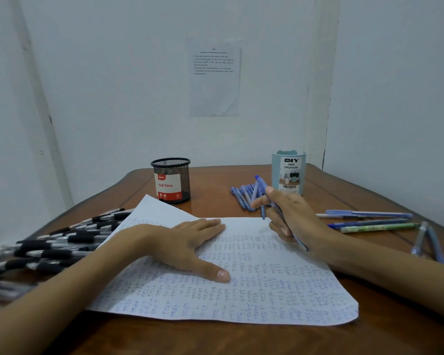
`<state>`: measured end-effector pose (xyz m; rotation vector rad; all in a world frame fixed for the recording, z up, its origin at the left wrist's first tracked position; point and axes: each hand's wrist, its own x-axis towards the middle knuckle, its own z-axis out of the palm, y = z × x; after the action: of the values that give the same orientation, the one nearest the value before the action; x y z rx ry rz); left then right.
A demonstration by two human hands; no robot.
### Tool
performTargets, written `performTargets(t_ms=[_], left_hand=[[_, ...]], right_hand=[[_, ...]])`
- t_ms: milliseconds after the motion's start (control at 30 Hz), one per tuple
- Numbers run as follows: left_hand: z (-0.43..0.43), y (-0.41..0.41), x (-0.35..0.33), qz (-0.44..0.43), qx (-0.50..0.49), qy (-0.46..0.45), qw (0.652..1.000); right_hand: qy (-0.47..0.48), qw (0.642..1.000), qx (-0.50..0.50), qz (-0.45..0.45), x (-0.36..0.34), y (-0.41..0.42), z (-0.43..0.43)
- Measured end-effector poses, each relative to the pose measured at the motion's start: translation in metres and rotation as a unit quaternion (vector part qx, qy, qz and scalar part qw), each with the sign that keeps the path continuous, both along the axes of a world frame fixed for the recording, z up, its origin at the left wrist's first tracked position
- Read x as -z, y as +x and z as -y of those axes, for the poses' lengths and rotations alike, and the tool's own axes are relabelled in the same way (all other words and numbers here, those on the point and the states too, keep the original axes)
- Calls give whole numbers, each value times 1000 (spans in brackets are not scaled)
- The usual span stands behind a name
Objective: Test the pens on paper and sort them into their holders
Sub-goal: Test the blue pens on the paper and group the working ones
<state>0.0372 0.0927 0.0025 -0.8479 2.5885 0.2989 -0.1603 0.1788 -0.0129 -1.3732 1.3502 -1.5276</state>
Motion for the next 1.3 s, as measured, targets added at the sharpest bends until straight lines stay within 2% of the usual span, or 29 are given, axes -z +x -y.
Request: performTargets(t_ms=[133,267,333,500,800,867,1000,1100,1167,1300], left_hand=[[-1,-1,0,-1,1,-3,1000],[-4,-1,-3,-2,-3,-2,1000],[-8,-1,-4,-6,-10,-6,1000],[-10,-1,-5,-9,-22,-14,1000],[-8,0,-4,-9,-6,-13,1000],[-7,1,-5,-2,-4,-6,1000],[-4,2,-3,-3,3,8,1000],[-3,0,-1,0,11,9,1000],[0,-2,1,-6,11,10,1000],[13,0,16,-88,32,-44,995]], right_hand=[[93,992,-16,-83,-6,-2,5],[210,956,34,-202,-17,-20,34],[214,940,70,-257,-20,-28,56],[147,891,174,-393,-18,-40,96],[134,842,163,-496,-31,-85,51],[154,812,162,-539,-37,-103,27],[290,764,133,-561,-44,-134,-6],[315,768,121,-544,-43,-141,-14],[284,788,127,-532,-39,-144,-14],[219,793,145,-549,-32,-149,-9]])
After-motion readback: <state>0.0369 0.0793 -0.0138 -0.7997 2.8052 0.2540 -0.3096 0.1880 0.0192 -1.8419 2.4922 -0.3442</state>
